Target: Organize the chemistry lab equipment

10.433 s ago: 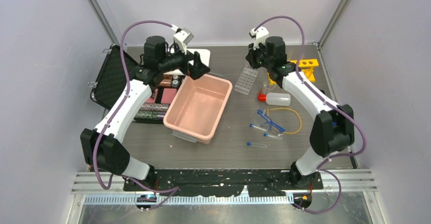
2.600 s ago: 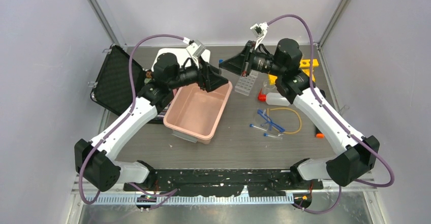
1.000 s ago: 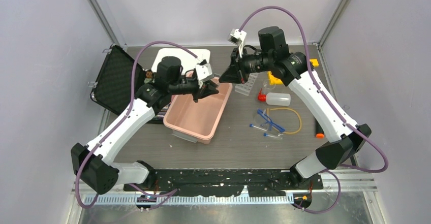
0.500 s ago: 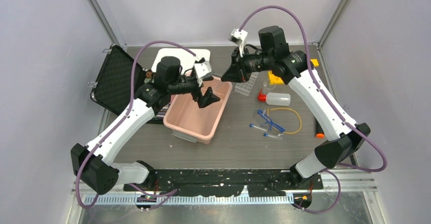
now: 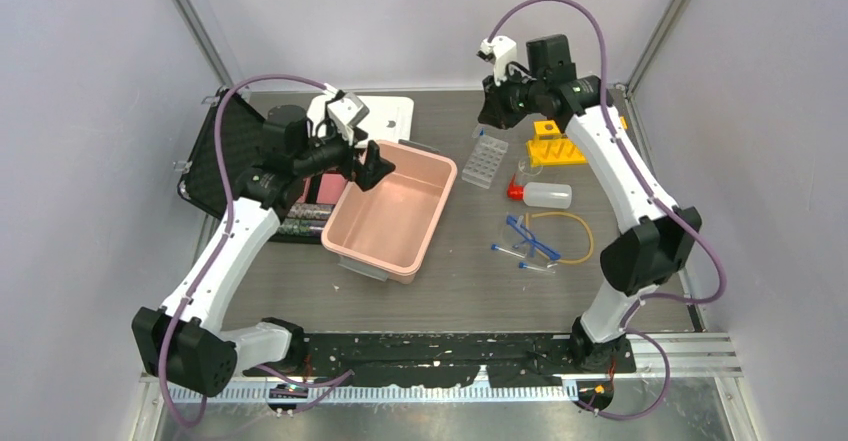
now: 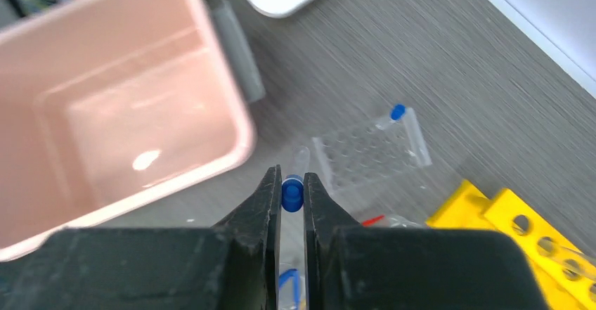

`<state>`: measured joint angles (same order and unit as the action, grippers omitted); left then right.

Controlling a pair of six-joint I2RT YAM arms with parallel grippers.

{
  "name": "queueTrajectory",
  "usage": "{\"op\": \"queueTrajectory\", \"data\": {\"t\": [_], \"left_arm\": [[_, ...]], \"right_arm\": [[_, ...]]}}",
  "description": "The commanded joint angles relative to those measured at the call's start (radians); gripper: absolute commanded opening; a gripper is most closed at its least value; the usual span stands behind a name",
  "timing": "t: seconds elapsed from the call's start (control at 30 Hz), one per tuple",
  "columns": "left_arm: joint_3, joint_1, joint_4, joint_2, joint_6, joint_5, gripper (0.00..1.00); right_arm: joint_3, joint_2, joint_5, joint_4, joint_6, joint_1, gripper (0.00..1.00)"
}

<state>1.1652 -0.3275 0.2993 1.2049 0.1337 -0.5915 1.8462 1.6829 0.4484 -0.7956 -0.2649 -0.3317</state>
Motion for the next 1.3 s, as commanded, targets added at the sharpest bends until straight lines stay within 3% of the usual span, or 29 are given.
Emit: {"op": "queueTrajectory", "data": {"t": [0.0, 0.47, 1.27], "left_arm": [[0.014, 0.031, -0.034, -0.017, -0.027, 0.041, 1.0], [0.067, 0.038, -0.024, 0.036, -0.032, 0.06, 1.0], [0.108, 0.038, -0.024, 0.099, -0.071, 0.052, 1.0]], "right_arm": [[0.042, 0.099, -0.172, 0.042, -0.14, 0.003, 0.05], [-0.052, 0.304, -0.171, 0.277, -0.184, 0.007, 0.05], [-0.136, 0.35, -0.127, 0.303, -0.195, 0.003, 0.05]]}}
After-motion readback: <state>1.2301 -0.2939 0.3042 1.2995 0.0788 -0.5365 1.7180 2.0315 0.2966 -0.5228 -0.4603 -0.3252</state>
